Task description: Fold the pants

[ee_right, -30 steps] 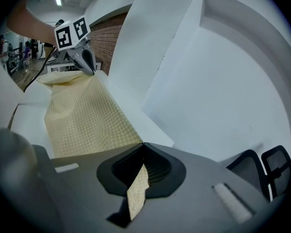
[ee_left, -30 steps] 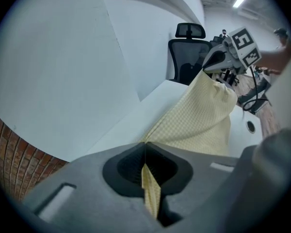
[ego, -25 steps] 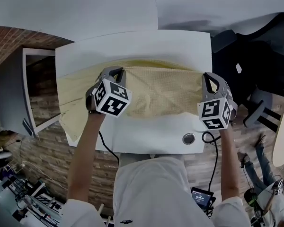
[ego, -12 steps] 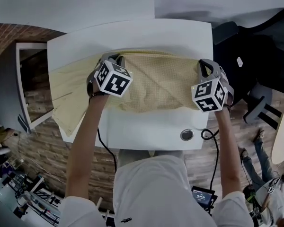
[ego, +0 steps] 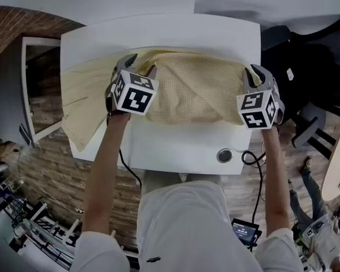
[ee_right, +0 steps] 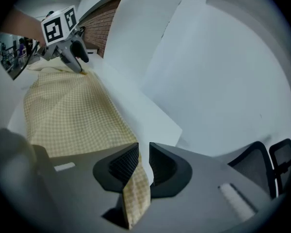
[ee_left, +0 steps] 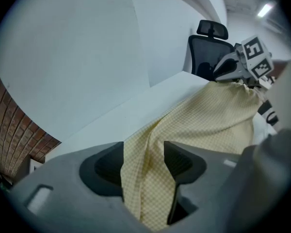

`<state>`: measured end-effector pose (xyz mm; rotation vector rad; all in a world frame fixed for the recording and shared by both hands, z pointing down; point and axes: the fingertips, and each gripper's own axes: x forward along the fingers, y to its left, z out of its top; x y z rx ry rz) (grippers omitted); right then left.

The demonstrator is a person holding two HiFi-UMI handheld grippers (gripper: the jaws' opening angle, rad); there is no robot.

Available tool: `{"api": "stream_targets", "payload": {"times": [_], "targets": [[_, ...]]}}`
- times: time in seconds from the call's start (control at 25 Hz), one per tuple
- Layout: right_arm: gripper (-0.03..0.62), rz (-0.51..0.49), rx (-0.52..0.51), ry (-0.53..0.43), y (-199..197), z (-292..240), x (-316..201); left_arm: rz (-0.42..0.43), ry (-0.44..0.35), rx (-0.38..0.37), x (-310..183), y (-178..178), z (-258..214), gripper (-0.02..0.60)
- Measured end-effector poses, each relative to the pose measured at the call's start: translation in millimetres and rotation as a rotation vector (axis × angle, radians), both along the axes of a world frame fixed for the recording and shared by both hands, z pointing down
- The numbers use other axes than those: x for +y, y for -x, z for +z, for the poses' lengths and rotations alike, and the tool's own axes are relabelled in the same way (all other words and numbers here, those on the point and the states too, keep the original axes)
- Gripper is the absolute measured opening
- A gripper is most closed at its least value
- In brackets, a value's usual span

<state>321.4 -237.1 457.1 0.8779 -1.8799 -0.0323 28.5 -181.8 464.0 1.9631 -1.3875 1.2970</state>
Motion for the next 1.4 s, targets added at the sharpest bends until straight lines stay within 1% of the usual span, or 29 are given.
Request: {"api": "stream_targets", "payload": {"times": [0.12, 0.16, 0.24, 0.36, 0.4, 0.52, 0.68, 0.8, 1.0, 1.16, 1.4], "targets": [[0.074, 0.018, -0.052, -0.033, 4, -20, 5, -0.021, -0.049, 0.015, 15, -4, -20, 0.259], [0.064, 0.021, -0.069, -0.046, 7, -28, 7, -0.025, -0.062, 0.015, 21, -5, -26, 0.259], [0.010, 0.026, -0.101, -0.074, 12, -42, 13, -0.026, -0.079, 0.014, 32, -7, -36, 0.258], [0.006, 0.020, -0.130, -0.100, 23, -59, 25, -0.018, -0.100, 0.012, 47, -6, -46, 0.256], [0.006, 0.013, -0.140, -0.104, 30, -63, 29, -0.018, -0.107, 0.008, 52, -4, -49, 0.246], [0.006, -0.035, -0.163, -0.104, 55, -70, 46, -0.038, -0.123, 0.008, 74, 8, -55, 0.233], [0.006, -0.098, -0.174, -0.097, 93, -75, 70, -0.068, -0.121, 0.025, 107, 26, -55, 0.213], [0.006, -0.131, -0.200, -0.092, 127, -70, 91, -0.077, -0.118, 0.020, 130, 48, -46, 0.209], [0.006, -0.220, -0.199, -0.089, 183, -62, 128, -0.111, -0.119, 0.023, 175, 86, -33, 0.201], [0.006, -0.268, -0.218, -0.086, 212, -65, 139, -0.140, -0.106, 0.017, 196, 105, -26, 0.199], [0.006, -0.336, -0.209, -0.074, 256, -69, 159, -0.165, -0.079, 0.012, 233, 133, -21, 0.190]]}}
